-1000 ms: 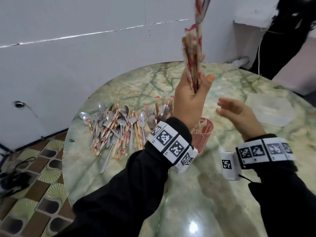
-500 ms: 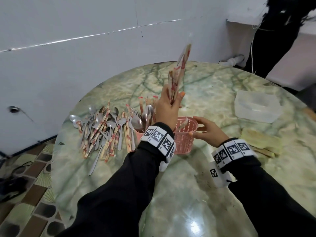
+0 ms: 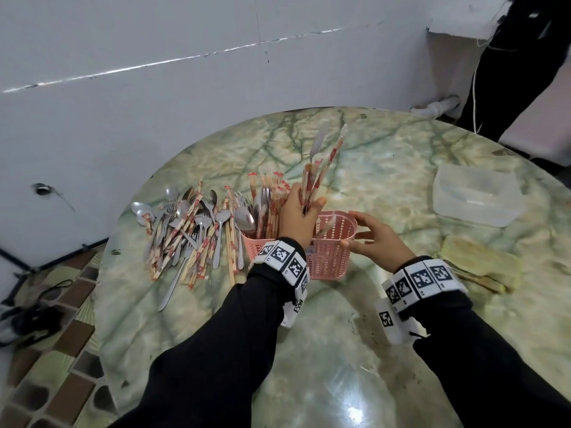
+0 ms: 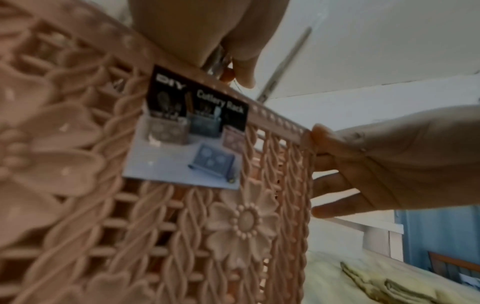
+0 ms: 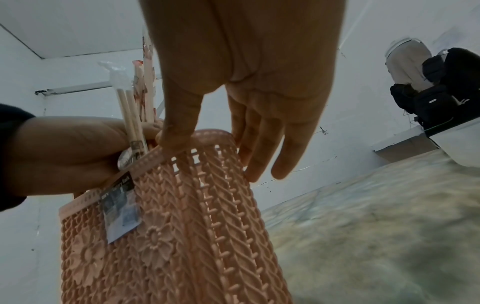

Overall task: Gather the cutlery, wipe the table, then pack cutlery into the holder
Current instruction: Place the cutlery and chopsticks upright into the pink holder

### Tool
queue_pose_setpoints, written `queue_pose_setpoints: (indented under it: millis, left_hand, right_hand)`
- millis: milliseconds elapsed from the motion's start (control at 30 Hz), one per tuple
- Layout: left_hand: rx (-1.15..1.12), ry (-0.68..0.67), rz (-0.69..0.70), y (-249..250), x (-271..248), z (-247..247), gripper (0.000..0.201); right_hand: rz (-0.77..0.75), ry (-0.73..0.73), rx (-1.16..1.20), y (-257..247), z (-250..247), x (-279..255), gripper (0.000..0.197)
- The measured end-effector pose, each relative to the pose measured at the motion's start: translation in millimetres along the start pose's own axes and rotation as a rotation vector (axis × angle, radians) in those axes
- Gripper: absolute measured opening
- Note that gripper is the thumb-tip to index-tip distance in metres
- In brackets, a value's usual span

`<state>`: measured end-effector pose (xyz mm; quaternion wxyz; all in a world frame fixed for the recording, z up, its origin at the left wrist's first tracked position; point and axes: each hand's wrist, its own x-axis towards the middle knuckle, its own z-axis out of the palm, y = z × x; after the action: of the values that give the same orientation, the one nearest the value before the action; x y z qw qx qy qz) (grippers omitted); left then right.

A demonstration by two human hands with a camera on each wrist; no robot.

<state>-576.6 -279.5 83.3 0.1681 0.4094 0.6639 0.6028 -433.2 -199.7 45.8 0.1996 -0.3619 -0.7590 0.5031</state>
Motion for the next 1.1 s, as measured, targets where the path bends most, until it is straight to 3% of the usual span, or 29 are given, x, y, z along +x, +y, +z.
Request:
queue_pose_setpoints:
  millis: [200,367,600,867,967,1100]
  left_hand:
    - [-0.072,-0.073,-0.095,8.4,6.1,-1.4,0.026]
    - [-0.039,-0.174,-0.213,6.8,5.8,-5.6,0.059]
    - [-0.024,-0.147,-0.158,-5.6,4.9,-9.1,0.047]
    - [-0.029,-0.155,-0.14,-4.5,4.1,-15.6,0.086]
    - [0.021,-0.171,-0.114,-4.4,4.7,-17.4,0.083]
    - [-0.087,-0.18,-0.163,0.5,5.0,-17.0,0.059]
  right_hand:
    - [-0.01,-0.011,0.016,2.3,-0.8,-1.0,0.069]
    - [-0.012,-0.027,0.023,3.6,-2.4,-1.6,0.068]
    - [-0.039,-0.035,0.021,2.3,-4.5,-0.8,0.066]
    - [-0.036,-0.035,-0.03,-1.7,-5.2,-2.4,0.07]
    - [-0.049,0.042,-0.116,-7.8,-3.5,-7.0,0.078]
    - [-0.28,0.297,-0.32,-30.7,7.4,-17.2,0.057]
